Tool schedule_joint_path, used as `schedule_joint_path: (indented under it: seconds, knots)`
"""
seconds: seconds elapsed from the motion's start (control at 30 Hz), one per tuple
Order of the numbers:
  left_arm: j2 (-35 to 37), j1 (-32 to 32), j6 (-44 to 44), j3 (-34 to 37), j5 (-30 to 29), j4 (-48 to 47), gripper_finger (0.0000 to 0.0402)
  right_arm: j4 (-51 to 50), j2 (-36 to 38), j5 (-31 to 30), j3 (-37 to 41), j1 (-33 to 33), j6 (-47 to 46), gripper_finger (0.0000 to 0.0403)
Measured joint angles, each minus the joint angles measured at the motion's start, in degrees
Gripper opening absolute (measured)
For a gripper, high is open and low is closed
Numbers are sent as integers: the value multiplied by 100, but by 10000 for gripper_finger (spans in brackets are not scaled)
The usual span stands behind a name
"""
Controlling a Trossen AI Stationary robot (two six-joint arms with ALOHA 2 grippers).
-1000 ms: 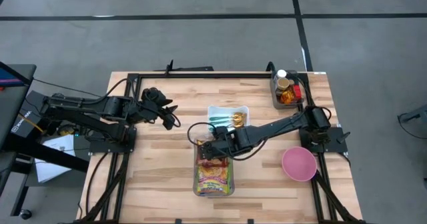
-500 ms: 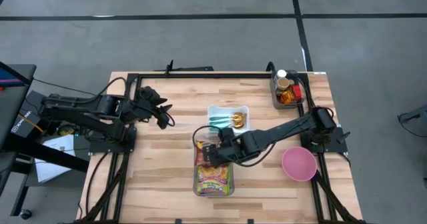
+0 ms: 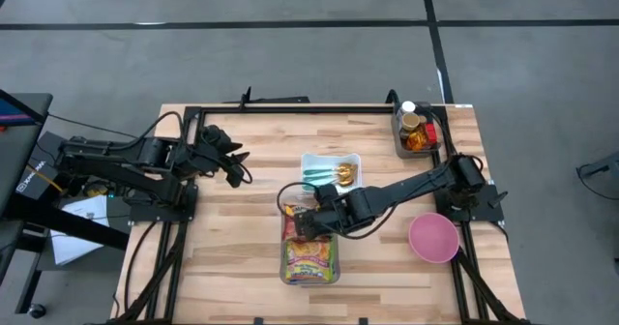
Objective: Pick & Place Food Item
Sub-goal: Put the red noodle pack into the transparent bin
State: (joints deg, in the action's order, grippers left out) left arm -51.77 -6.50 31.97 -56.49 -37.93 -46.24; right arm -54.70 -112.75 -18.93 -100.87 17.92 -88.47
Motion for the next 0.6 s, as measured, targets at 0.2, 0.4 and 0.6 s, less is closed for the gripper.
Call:
schedule_joint_path:
  seconds: [0.2,0.4,0.6]
  knots:
    - [0,0,1,0,4,0,149,58,0,228,0,-132,239,156]
    - [-1,0,2,0,4,0,149,174,-37,459,-1,-156,467,154]
    - [-4,2,15,0,23,11,149,202,-319,781,-5,-160,508,154]
